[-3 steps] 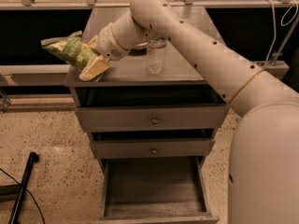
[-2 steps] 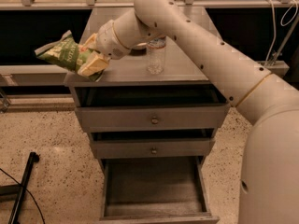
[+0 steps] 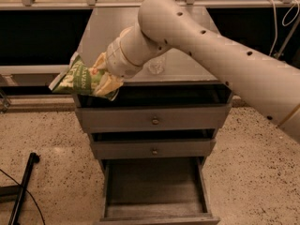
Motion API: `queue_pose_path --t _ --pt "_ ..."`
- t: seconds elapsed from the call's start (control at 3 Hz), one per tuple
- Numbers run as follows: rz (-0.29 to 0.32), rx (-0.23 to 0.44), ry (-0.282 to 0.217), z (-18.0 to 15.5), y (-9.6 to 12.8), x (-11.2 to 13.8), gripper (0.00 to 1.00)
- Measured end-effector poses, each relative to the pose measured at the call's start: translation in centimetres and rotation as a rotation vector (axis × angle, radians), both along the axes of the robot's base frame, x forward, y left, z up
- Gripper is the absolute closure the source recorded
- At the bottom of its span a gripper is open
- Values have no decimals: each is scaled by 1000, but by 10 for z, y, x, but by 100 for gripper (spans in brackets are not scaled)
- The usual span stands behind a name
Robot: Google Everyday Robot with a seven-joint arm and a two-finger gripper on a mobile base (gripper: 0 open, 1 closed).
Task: Place green jalapeno chip bag into bottom drawer
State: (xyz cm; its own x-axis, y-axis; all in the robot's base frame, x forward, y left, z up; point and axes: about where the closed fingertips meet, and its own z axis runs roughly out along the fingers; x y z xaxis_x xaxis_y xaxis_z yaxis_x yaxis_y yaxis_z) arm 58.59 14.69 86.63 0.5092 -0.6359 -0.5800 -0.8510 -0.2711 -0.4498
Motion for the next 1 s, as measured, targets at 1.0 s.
queue_pose_path --t 1.0 --pt "-25 -116 79 -99 -110 -70 81"
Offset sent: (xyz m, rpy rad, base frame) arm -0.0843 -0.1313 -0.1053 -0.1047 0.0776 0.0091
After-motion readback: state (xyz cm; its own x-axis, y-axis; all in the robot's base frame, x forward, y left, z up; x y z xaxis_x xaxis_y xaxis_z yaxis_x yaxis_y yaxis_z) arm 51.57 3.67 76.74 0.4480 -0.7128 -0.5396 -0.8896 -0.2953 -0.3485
